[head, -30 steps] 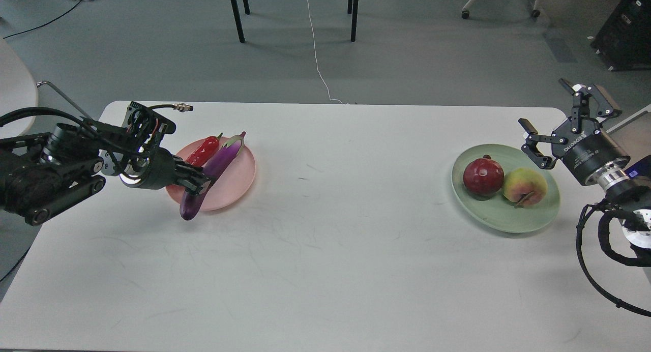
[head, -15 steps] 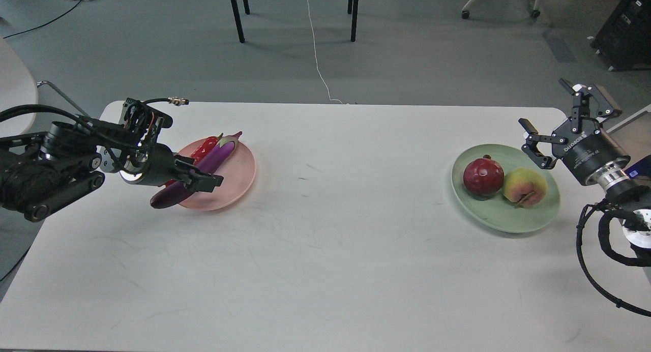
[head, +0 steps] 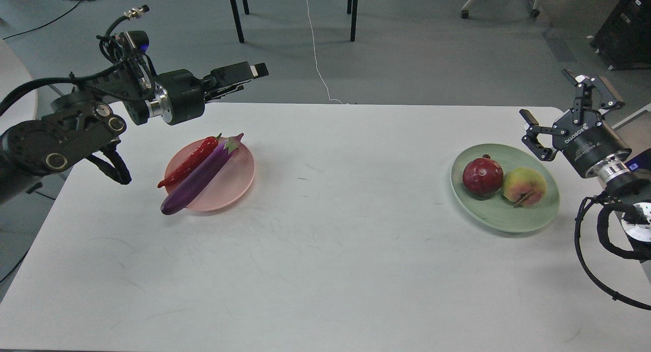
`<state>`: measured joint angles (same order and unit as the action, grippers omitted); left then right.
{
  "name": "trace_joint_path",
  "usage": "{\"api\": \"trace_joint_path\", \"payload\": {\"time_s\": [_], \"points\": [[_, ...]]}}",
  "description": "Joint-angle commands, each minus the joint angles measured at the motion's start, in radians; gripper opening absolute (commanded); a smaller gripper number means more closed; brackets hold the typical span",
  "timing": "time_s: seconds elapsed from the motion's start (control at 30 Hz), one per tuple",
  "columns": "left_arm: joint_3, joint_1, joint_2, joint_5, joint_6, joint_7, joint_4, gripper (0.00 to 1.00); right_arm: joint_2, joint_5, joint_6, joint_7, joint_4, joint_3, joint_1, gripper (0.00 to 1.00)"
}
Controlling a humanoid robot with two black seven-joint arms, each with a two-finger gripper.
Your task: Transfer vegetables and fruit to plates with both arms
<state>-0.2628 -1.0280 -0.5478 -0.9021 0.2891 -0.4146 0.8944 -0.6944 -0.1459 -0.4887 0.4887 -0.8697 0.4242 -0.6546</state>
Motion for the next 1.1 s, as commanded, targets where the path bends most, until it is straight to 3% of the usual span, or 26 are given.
{"api": "trace_joint_path", "payload": {"time_s": [0.0, 0.1, 0.27, 0.57, 0.77, 1.07], "points": [[-0.084, 0.072, 0.055, 0.213, -0.089, -0.001, 0.006, 0.99, 0.006, 0.000, 0.000, 0.000, 0.001, 0.005, 0.000, 0.99], [-0.208, 0.153, 0.107, 0.278, -0.142, -0.003, 0.011, 0.99, 0.030, 0.002, 0.000, 0.000, 0.002, 0.016, -0.003, 0.99], [-0.418, 0.299, 0.210, 0.275, -0.137, 0.004, 0.012, 0.99, 0.049, 0.014, 0.000, 0.000, -0.003, 0.007, -0.019, 0.99], [-0.544, 0.440, 0.284, 0.279, -0.039, 0.016, 0.018, 0.99, 0.095, 0.015, 0.000, 0.000, 0.000, 0.001, -0.011, 0.99], [-0.683, 0.508, 0.325, 0.282, 0.008, 0.065, 0.018, 0.99, 0.131, 0.031, 0.041, 0.000, -0.005, -0.002, -0.014, 0.99], [-0.685, 0.528, 0.330, 0.282, 0.030, 0.065, 0.021, 0.99, 0.158, 0.031, 0.048, 0.000, -0.006, 0.014, -0.013, 0.99]]}}
